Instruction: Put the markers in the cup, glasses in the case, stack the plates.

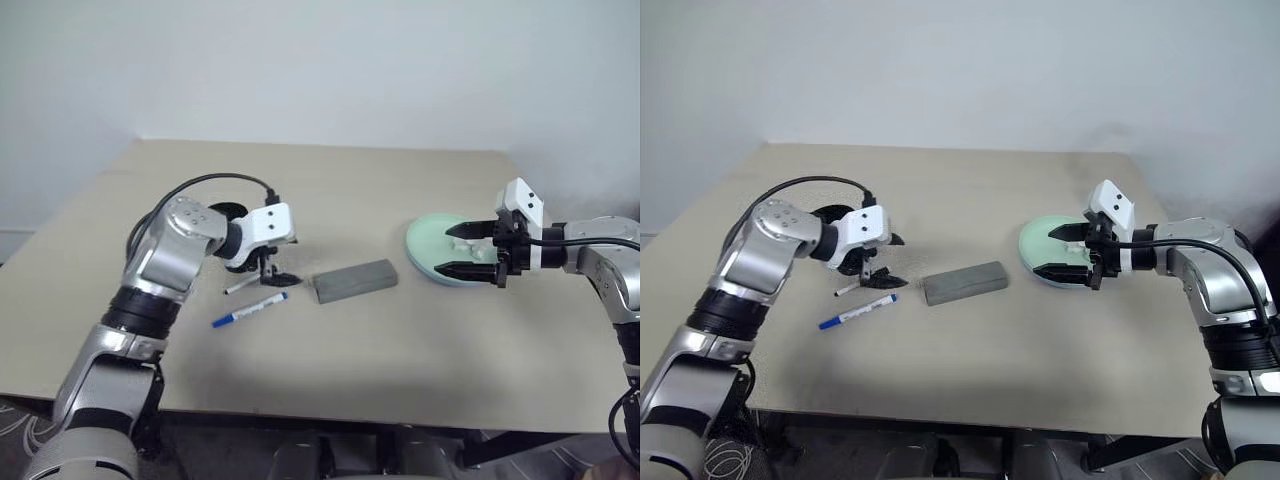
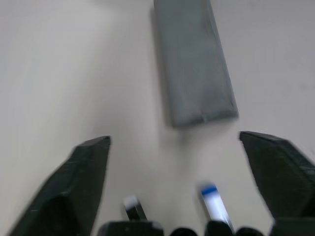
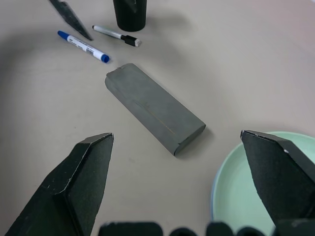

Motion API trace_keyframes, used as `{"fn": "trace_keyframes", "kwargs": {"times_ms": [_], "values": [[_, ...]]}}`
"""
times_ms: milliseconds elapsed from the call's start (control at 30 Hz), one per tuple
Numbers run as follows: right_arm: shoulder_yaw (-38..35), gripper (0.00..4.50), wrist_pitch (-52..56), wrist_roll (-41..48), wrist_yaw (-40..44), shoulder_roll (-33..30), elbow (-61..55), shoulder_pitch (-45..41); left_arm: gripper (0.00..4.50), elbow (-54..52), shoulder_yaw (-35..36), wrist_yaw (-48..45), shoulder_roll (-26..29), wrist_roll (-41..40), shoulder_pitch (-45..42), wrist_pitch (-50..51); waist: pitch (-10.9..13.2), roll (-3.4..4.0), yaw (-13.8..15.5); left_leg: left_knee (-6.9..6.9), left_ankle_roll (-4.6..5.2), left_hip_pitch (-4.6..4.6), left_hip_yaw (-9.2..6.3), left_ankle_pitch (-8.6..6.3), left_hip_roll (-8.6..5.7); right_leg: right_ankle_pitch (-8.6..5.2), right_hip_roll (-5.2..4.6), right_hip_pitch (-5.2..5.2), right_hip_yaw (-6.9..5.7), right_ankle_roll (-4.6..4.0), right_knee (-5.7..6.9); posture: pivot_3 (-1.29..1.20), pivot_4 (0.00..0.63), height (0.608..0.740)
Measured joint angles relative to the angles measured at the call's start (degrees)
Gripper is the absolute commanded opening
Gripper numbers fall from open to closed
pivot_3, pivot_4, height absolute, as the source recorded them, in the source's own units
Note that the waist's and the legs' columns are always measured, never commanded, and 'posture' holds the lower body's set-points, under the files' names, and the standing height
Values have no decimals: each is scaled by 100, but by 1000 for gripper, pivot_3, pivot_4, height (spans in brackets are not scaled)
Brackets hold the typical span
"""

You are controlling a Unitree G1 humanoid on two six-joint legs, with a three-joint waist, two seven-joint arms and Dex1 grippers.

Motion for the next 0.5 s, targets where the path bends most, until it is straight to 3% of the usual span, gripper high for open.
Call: {"fn": "trace_keyframes", "kwargs": {"times_ms": [267, 500], "values": [[3, 4500, 4, 1, -13, 61, -15, 25, 4463, 135, -187, -2, 135, 21, 211, 429, 0, 0, -2, -1, 10, 0, 7, -6, 0, 0, -11, -1, -3, 0, 1, 0, 0, 732], [3, 4500, 15, 5, -19, 61, -53, 54, 4463, 497, -296, 92, 292, 74, 519, 134, 0, 0, -2, -17, -5, 0, 9, 1, 0, 0, -16, -7, -12, 0, 2, 0, 0, 732]]}}
